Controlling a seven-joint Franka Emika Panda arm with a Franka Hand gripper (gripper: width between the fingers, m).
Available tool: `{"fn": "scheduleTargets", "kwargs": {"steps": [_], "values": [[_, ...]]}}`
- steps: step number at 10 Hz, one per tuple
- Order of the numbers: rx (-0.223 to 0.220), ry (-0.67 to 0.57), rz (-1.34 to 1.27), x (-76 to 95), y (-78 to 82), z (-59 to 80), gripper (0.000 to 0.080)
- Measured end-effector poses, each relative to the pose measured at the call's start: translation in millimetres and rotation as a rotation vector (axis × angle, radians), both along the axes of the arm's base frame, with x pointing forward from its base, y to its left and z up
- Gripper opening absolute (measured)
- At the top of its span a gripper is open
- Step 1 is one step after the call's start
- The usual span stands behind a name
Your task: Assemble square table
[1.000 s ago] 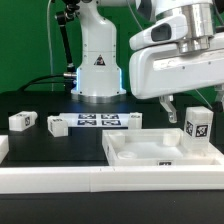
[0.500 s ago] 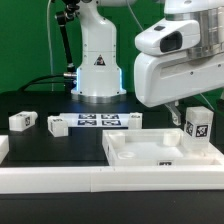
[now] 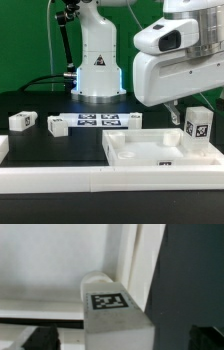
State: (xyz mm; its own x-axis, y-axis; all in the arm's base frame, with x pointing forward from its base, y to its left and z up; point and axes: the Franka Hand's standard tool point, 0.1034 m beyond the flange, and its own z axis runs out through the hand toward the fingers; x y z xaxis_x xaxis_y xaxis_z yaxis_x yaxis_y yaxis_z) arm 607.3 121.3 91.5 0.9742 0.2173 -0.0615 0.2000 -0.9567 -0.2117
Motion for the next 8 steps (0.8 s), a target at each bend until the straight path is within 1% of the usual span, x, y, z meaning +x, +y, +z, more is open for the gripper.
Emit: {"fn": "scheduleTargets", "kwargs": {"steps": [1,2,4,6,7,8], "values": [[-0.001,0.0,0.004,0.1,-1.5,-0.7,0.0649],[-0.004,-0.004,0.017,0.7,-7.2,-2.0,0.0649],[-0.006,-0.014,0.028,5.0,-15.5,0.0,0.0649],[-0.004,-0.019,0.025,5.9,-11.4,0.7,0.0649],[-0.004,-0.023,0.026,4.9,-9.5,-1.6,0.055],[-0.004,-0.023,0.026,5.0,-10.2,-1.7,0.0402]]}}
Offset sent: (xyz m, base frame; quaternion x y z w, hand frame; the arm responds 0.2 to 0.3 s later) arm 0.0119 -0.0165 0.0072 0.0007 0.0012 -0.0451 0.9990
